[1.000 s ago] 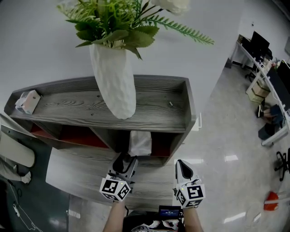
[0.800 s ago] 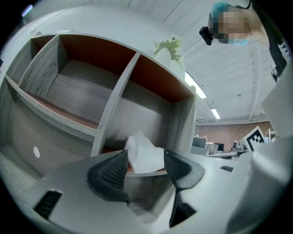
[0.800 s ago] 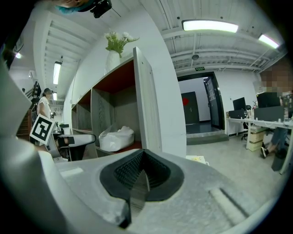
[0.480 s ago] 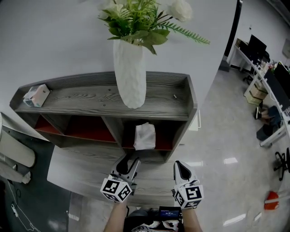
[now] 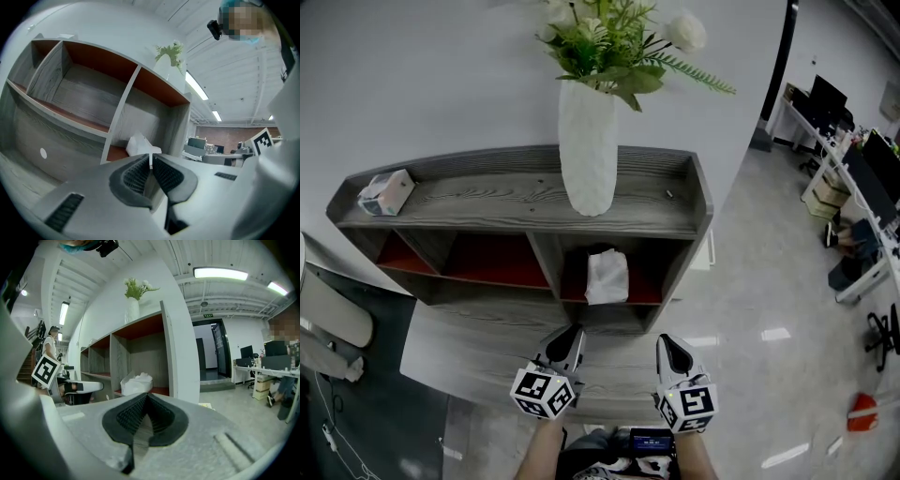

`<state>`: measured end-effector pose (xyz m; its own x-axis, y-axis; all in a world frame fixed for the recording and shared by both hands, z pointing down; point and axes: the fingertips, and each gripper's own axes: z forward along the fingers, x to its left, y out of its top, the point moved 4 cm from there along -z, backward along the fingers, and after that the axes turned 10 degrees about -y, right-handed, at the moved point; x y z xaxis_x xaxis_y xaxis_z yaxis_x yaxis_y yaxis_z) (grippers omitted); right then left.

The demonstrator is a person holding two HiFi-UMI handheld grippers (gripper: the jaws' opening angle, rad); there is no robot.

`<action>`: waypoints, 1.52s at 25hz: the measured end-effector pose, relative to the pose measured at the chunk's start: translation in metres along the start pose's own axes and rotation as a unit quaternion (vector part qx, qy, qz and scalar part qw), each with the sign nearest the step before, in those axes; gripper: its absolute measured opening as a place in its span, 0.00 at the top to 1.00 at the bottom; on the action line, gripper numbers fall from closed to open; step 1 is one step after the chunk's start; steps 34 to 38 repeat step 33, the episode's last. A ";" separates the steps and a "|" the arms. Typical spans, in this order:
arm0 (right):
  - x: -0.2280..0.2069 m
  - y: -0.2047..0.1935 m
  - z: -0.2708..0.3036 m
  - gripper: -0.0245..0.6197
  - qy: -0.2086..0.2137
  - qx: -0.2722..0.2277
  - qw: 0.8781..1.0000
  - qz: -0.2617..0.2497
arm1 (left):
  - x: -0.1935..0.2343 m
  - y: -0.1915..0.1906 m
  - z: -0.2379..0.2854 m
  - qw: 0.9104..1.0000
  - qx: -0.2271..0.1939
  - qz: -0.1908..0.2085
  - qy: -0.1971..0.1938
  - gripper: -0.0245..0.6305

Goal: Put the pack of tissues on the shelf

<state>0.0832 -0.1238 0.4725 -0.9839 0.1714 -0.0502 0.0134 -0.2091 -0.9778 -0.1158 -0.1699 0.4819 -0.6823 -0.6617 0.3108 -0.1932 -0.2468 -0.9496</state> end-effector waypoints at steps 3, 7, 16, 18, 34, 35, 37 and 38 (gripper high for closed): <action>0.004 -0.001 -0.002 0.95 -0.001 0.000 1.000 -0.002 | 0.000 -0.002 -0.001 1.000 0.014 0.005 -0.001 0.94; 0.007 -0.001 -0.002 0.96 -0.005 0.000 1.000 -0.007 | 0.000 -0.004 -0.001 1.000 0.025 0.013 -0.001 0.95; 0.008 -0.004 -0.002 0.96 -0.012 0.007 1.000 -0.017 | 0.002 -0.005 -0.002 1.000 0.027 0.015 -0.005 0.95; 0.008 -0.003 -0.002 0.96 -0.012 0.006 1.000 -0.017 | 0.003 -0.005 -0.002 1.000 0.026 0.012 -0.005 0.95; 0.005 -0.002 -0.005 0.96 -0.016 0.004 1.000 -0.018 | 0.004 0.003 -0.004 1.000 0.007 0.009 -0.002 0.95; 0.005 -0.002 -0.005 0.96 -0.016 0.004 1.000 -0.018 | 0.004 0.003 -0.004 1.000 0.007 0.009 -0.002 0.95; 0.005 -0.002 -0.005 0.96 -0.016 0.004 1.000 -0.018 | 0.004 0.003 -0.004 1.000 0.007 0.009 -0.002 0.95; 0.005 -0.002 -0.005 0.96 -0.016 0.004 1.000 -0.018 | 0.004 0.003 -0.004 1.000 0.007 0.009 -0.002 0.95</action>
